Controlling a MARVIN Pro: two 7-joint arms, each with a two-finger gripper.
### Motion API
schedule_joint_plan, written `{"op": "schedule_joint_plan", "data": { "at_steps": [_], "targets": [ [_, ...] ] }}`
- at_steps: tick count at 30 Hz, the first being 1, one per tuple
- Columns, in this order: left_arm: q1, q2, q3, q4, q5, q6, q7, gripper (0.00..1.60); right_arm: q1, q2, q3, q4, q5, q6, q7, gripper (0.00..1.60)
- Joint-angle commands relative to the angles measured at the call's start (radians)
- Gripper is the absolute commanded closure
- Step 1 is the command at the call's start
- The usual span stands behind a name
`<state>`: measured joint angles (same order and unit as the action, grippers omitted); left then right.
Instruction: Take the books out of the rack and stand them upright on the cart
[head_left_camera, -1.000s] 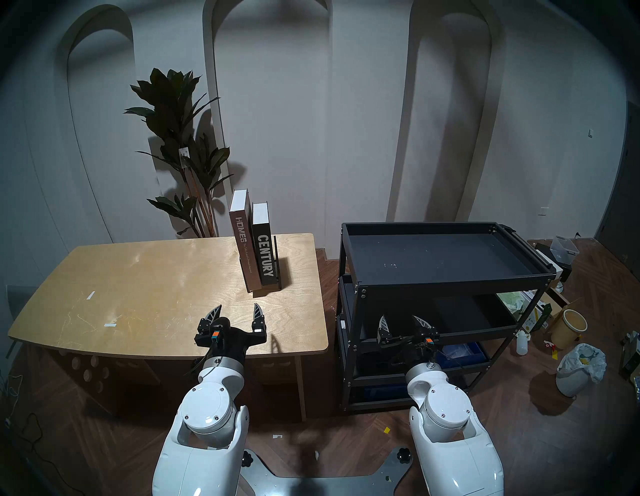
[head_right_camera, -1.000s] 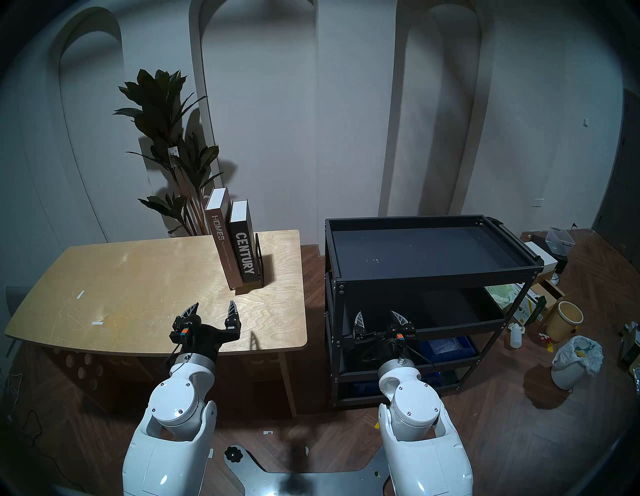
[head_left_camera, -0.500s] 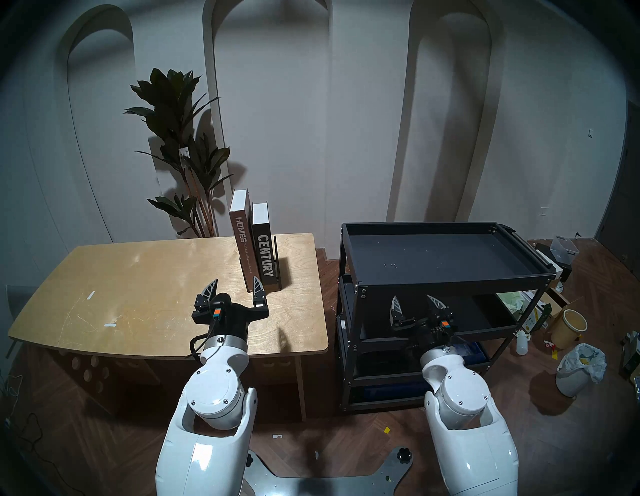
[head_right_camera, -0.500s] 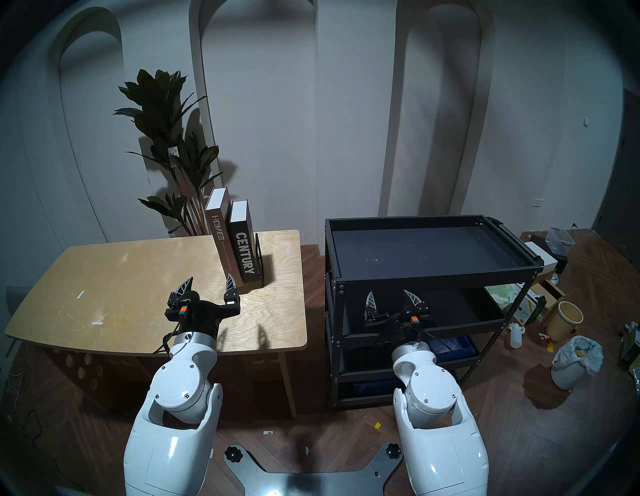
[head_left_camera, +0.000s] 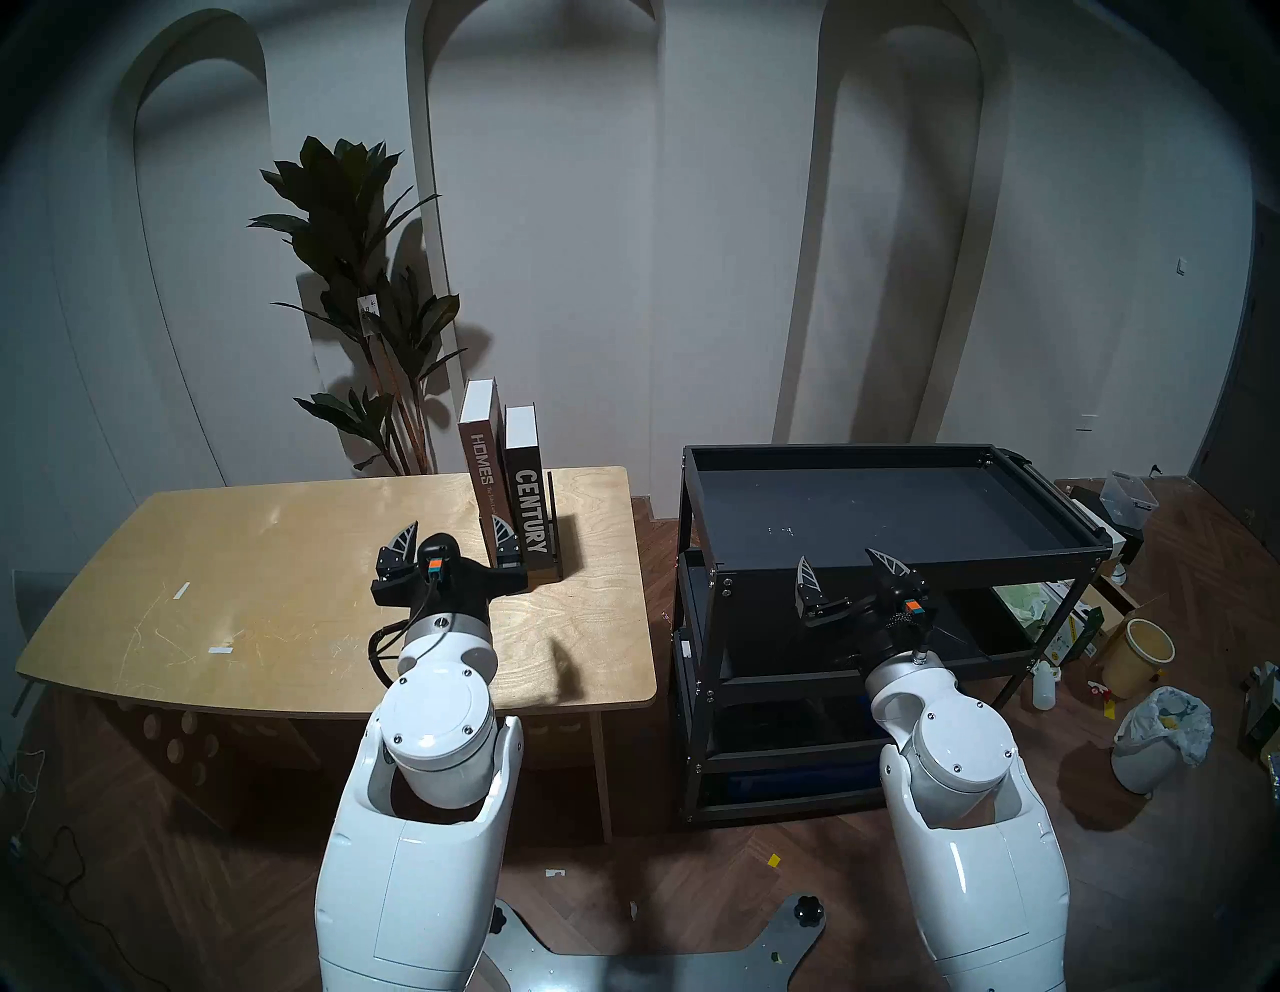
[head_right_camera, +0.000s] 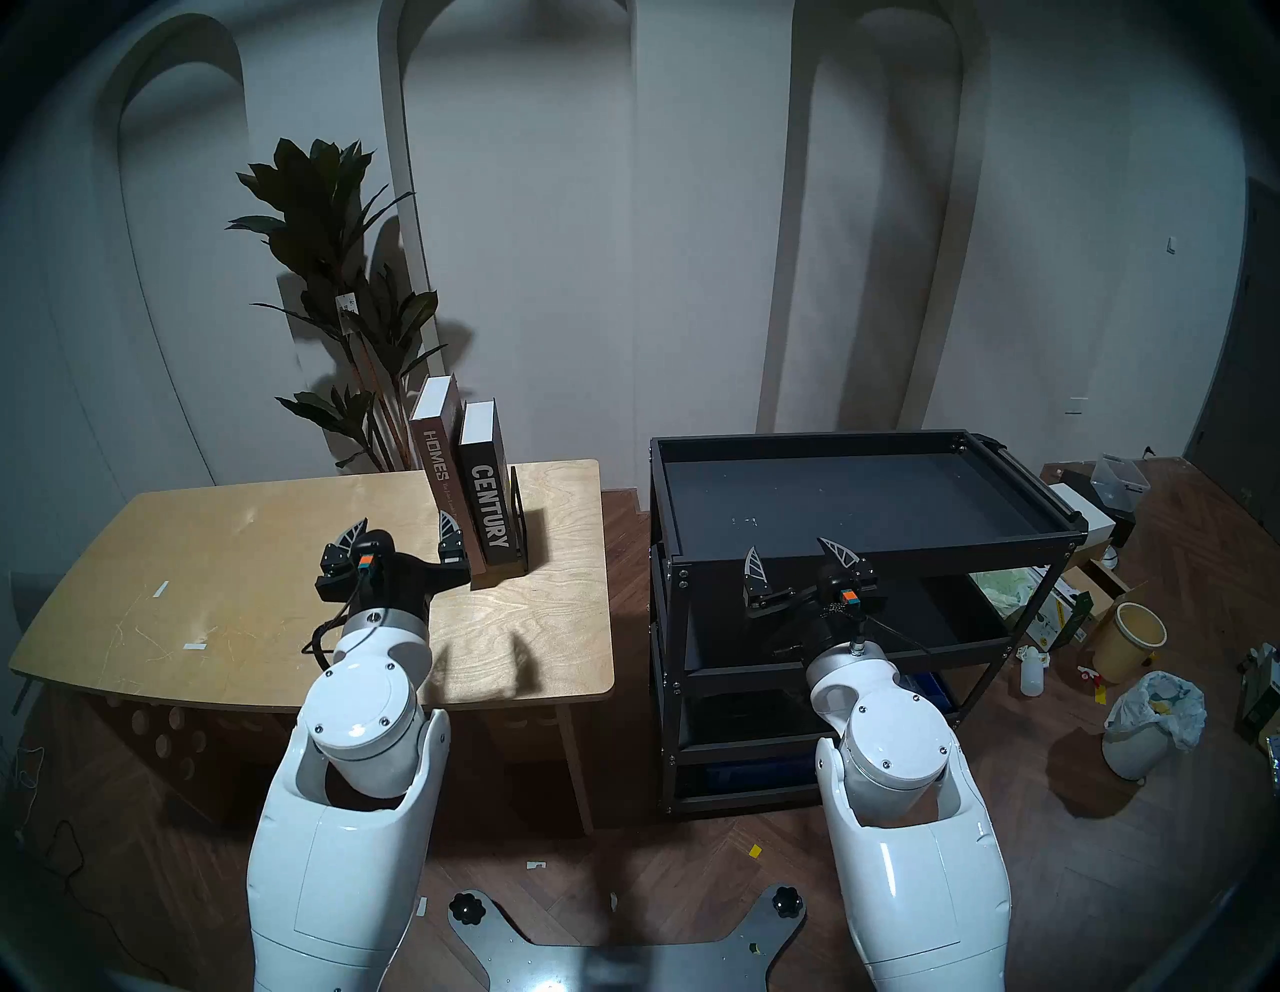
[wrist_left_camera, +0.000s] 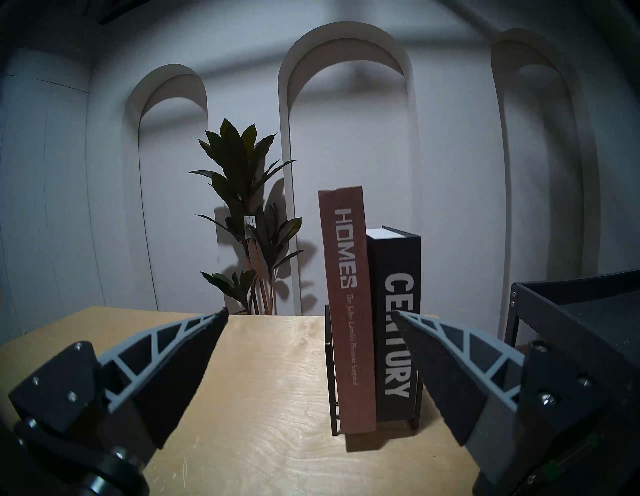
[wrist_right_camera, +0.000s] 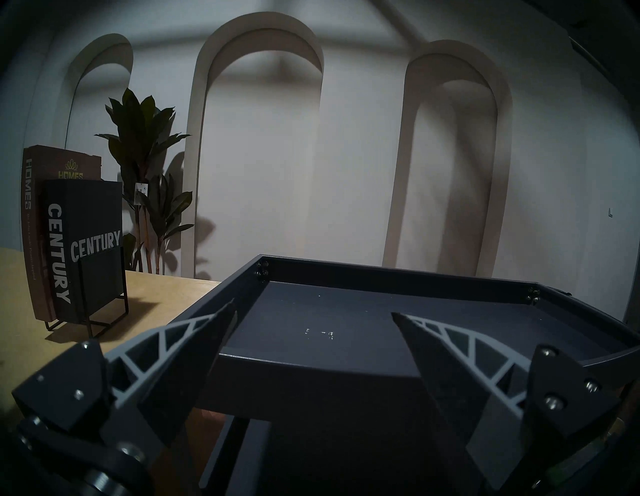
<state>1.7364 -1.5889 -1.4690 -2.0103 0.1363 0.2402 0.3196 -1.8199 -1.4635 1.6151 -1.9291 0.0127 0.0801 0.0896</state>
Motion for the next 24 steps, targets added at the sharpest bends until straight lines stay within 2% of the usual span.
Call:
{"op": "schedule_joint_plan", "data": {
  "at_steps": [1, 7, 9, 10, 11, 12, 13, 14, 19, 24],
  "targets": [
    [-0.109, -0.004, 0.031, -0.054, 0.011, 0.062, 0.024, 0.00, 0.004, 0.004, 0.003, -0.037, 0.012, 0.007, 0.014, 0.00],
    [-0.174, -0.013, 0.040, -0.059, -0.044, 0.152, 0.022, 0.00, -0.005, 0.001, 0.007, -0.042, 0.020, 0.018, 0.013, 0.00],
    [-0.183, -0.016, 0.035, -0.063, -0.054, 0.166, 0.019, 0.00, -0.006, 0.000, 0.008, -0.043, 0.021, 0.020, 0.012, 0.00],
    [-0.213, -0.020, 0.033, -0.048, -0.060, 0.178, 0.025, 0.00, -0.007, 0.000, 0.009, -0.044, 0.022, 0.021, 0.013, 0.00],
    [-0.206, -0.020, 0.029, -0.056, -0.063, 0.178, 0.019, 0.00, -0.008, 0.000, 0.009, -0.044, 0.023, 0.022, 0.013, 0.00],
    [-0.236, -0.024, 0.026, -0.040, -0.081, 0.193, 0.024, 0.00, -0.008, 0.000, 0.009, -0.044, 0.023, 0.022, 0.014, 0.00],
    [-0.204, -0.022, 0.021, -0.064, -0.086, 0.183, 0.013, 0.00, -0.009, 0.000, 0.010, -0.045, 0.025, 0.022, 0.014, 0.00],
    [-0.242, -0.025, 0.019, -0.040, -0.084, 0.197, 0.020, 0.00, -0.009, -0.001, 0.010, -0.045, 0.025, 0.021, 0.014, 0.00],
    [-0.271, -0.028, 0.015, -0.010, -0.089, 0.202, 0.015, 0.00, -0.014, -0.002, 0.011, -0.049, 0.027, 0.019, 0.015, 0.00],
    [-0.333, -0.044, 0.006, 0.070, -0.076, 0.211, 0.011, 0.00, -0.019, -0.004, 0.014, -0.055, 0.032, 0.012, 0.016, 0.00]
  ]
}}
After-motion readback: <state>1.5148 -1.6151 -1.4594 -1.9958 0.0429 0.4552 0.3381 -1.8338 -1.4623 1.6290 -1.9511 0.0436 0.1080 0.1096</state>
